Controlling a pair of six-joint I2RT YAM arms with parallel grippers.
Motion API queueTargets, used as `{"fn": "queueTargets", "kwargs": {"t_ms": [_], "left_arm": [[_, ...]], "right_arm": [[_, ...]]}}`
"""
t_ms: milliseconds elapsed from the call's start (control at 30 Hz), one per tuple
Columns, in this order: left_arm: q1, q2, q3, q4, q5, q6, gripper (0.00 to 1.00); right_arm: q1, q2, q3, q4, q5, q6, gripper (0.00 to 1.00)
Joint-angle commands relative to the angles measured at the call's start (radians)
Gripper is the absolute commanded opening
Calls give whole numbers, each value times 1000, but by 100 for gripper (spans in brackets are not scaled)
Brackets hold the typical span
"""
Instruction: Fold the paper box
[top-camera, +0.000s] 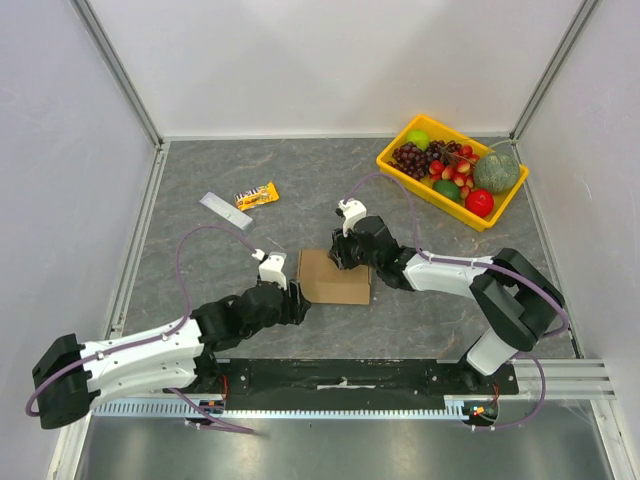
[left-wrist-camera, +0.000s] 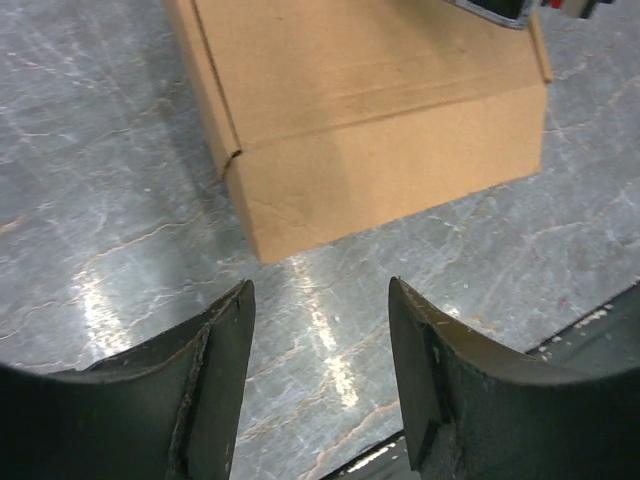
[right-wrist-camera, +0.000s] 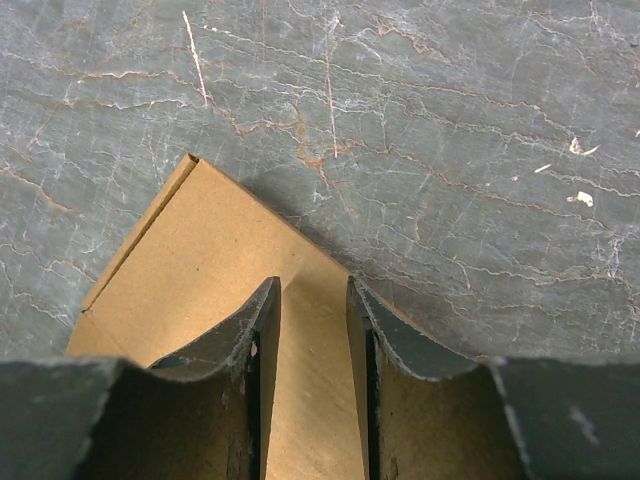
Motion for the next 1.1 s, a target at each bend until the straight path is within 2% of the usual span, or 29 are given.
{"fn": "queueTargets", "kwargs": {"t_ms": [0,367,867,1067], "left_arm": [[1,22,57,-57,-110,5,60],[11,203,86,-7,-155,18,53],[28,320,70,61,-159,5,51],[38,367,78,67,-162,-15,47]], "right_arm": [[1,33,14,-37,-27,5,39],[1,28,17,-47,-30,5,39],[1,28,17,-50,-36,8,40],[1,28,17,-51,-39,5,40]]}}
